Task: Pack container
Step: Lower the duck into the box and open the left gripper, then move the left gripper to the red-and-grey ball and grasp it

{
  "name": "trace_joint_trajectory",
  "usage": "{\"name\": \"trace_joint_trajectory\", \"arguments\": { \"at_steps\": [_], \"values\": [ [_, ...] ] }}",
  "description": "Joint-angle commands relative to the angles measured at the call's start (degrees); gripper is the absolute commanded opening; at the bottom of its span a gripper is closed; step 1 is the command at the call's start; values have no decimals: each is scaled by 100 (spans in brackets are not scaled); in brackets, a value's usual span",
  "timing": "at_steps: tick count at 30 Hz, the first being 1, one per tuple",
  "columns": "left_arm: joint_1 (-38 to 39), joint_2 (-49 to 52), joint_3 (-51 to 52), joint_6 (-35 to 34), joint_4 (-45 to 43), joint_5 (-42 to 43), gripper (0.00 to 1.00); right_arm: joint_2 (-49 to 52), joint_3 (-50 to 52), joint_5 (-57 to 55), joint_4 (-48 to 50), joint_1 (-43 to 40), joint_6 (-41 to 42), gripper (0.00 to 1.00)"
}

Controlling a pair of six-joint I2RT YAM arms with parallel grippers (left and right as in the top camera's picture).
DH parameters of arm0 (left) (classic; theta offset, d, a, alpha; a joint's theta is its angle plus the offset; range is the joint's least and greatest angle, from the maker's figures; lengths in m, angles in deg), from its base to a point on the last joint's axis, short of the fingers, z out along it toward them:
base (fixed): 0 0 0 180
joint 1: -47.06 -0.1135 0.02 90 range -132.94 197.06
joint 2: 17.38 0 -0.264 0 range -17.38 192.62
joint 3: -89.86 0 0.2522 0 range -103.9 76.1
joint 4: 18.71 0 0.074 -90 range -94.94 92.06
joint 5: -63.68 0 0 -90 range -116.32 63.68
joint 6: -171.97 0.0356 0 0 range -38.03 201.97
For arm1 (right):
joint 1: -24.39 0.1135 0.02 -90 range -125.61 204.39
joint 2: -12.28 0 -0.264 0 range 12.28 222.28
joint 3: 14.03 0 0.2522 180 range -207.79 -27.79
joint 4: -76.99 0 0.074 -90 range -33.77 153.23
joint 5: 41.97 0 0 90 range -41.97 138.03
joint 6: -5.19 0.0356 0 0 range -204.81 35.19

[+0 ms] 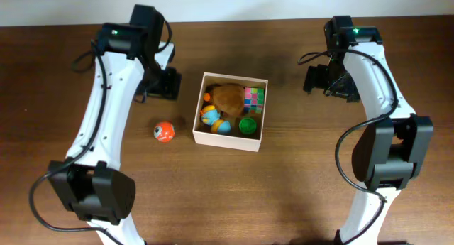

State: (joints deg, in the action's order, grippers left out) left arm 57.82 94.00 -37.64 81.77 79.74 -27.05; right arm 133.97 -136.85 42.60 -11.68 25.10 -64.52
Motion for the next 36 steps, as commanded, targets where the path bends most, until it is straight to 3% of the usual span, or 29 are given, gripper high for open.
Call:
{"name": "trace_joint_trajectory", "arguments": {
  "at_steps": [1, 12, 36],
  "values": [
    [-7, 7, 680, -310, -243, -61, 73, -133, -4, 11, 0, -42, -55, 99],
    [-155, 7, 2533, -815, -1473, -9, 74, -133, -4, 11, 0, -42, -55, 99],
    [-232, 24, 3689, -918, -3169, -81, 79, -133, -4, 11, 0, -42, -55, 99]
  ]
}}
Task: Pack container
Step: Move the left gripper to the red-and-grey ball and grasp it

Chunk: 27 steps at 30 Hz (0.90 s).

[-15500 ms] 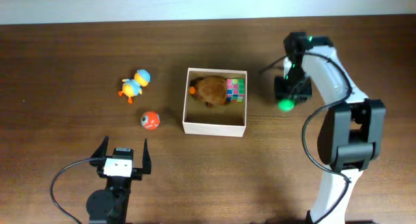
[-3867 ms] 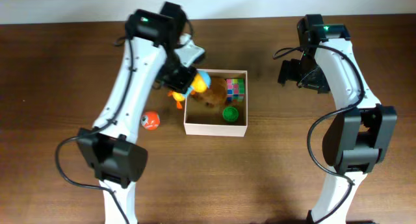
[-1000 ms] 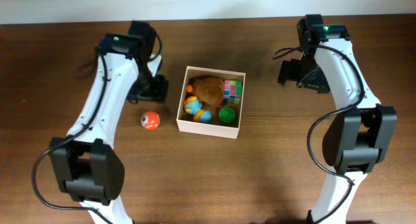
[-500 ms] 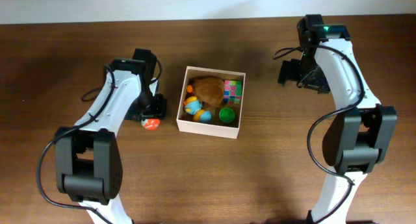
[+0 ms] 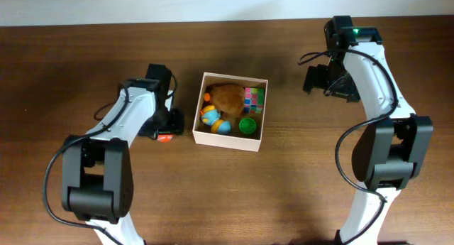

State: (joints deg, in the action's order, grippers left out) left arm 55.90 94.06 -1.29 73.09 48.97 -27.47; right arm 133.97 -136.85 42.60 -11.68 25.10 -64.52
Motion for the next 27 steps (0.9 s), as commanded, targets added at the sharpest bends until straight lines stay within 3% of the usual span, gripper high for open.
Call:
{"name": "trace_joint_trajectory", "arguments": {
  "at_steps": [1, 16, 17, 18, 22, 24, 27],
  "values": [
    [-39, 17, 52, -50, -129, -37, 80, -133, -4, 11, 0, -39, -55, 99],
    [-39, 24, 302, -50, -442, -37, 79, -133, -4, 11, 0, -42, -55, 99],
    [-39, 24, 299, -50, -442, -37, 77, -133, -4, 11, 0, -42, -57, 99],
    [-39, 24, 299, -50, -444, -37, 65, -133, -4, 11, 0, -42, -55, 99],
    [-39, 24, 299, -50, -442, -37, 44, -133, -4, 9, 0, -42, -55, 99],
    [-39, 24, 302, -50, -442, -35, 37, -133, -4, 11, 0, -42, -57, 99],
    [-39, 24, 299, -50, -442, -17, 36, -133, -4, 11, 0, -42, -55, 99]
  ]
}}
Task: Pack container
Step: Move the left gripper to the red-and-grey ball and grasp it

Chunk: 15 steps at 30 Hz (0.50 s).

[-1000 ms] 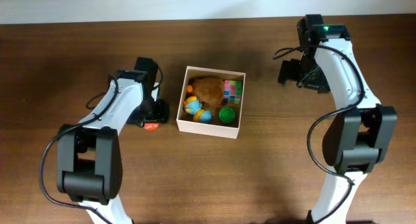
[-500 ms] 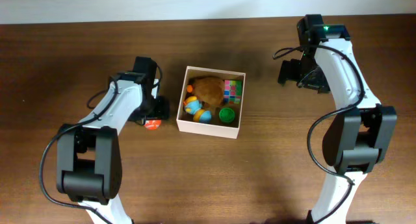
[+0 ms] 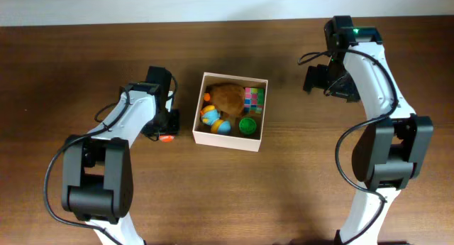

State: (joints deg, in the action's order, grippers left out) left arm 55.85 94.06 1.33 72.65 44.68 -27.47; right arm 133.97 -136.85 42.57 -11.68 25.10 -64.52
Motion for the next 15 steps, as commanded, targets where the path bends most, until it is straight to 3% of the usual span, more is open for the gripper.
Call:
{"name": "trace_joint_trajectory", "arguments": {
  "at_steps": [1, 15],
  "values": [
    [-35, 24, 35, -7, -13, -17, 36, -133, -4, 13, 0, -42, -55, 99],
    [-35, -140, -1027, 127, 710, -20, 32, -133, -4, 13, 0, -42, -55, 99]
  ]
}}
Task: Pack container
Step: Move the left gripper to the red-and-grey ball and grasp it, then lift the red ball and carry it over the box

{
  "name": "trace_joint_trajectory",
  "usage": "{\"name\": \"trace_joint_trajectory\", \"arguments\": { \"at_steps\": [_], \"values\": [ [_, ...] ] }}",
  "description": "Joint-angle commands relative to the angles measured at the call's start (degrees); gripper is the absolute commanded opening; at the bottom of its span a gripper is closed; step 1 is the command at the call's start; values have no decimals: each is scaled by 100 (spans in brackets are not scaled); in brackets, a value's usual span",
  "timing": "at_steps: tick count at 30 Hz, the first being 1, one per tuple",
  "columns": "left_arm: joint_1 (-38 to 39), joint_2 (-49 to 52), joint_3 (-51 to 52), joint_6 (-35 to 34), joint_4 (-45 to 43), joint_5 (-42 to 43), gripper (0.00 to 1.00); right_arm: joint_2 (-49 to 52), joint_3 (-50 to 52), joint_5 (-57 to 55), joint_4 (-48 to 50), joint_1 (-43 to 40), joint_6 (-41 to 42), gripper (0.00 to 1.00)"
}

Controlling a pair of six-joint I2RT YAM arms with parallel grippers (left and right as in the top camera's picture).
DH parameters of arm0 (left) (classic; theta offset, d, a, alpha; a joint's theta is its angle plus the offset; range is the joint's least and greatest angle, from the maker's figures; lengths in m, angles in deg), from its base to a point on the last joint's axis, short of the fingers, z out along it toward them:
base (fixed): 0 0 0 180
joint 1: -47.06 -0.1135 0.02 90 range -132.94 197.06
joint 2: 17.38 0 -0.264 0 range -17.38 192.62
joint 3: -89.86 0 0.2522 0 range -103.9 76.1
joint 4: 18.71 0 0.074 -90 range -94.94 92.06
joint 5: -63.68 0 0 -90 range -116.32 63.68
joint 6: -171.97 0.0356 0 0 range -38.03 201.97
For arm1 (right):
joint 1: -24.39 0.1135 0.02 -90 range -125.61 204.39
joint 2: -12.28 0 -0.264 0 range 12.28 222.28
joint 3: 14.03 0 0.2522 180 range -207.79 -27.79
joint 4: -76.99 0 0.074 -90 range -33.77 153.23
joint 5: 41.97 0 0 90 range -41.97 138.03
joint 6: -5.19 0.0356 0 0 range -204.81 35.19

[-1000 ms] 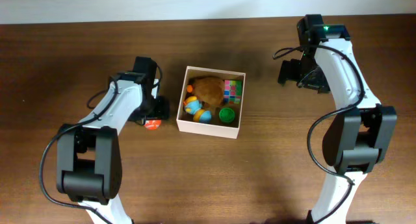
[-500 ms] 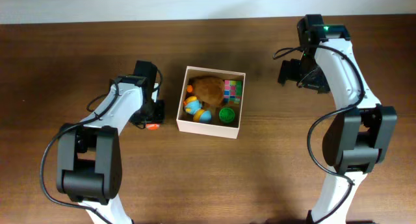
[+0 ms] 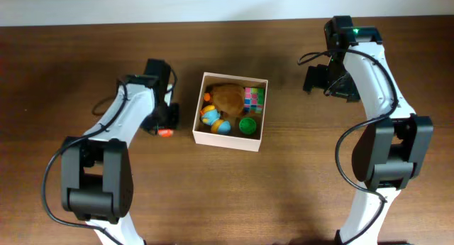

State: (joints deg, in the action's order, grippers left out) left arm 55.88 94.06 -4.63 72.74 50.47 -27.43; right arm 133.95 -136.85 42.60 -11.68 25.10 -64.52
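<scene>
A white box stands at mid-table, holding a brown plush, a colourful cube, a green round piece and a blue-and-yellow toy. Just left of the box, my left gripper points down over a small orange ball. The ball shows only partly between the fingers, which appear closed on it. My right gripper hovers at the far right, away from the box, and its jaws are too dark to read.
The dark wooden table runs to a pale wall strip at the far edge. Both arm bases stand at the near edge, left and right.
The left gripper and the orange ball under it have both shifted slightly toward the far side, still beside the box's left wall. The right arm is unchanged.
At first the ball lay alone on the table left of the box, with the left gripper up at the box's far-left corner. The gripper then stood low over the ball, covering most of it. Now gripper and ball sit together a little farther back.
</scene>
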Motion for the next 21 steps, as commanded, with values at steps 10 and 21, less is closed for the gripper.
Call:
{"name": "trace_joint_trajectory", "arguments": {
  "at_steps": [10, 21],
  "values": [
    [258, -723, -2076, 1204, 1436, 232, 32, -131, -4, 11, 0, -39, -55, 99],
    [1580, -1134, -2280, 2426, 1532, 828, 33, -131, -4, 11, 0, -42, -55, 99]
  ]
}}
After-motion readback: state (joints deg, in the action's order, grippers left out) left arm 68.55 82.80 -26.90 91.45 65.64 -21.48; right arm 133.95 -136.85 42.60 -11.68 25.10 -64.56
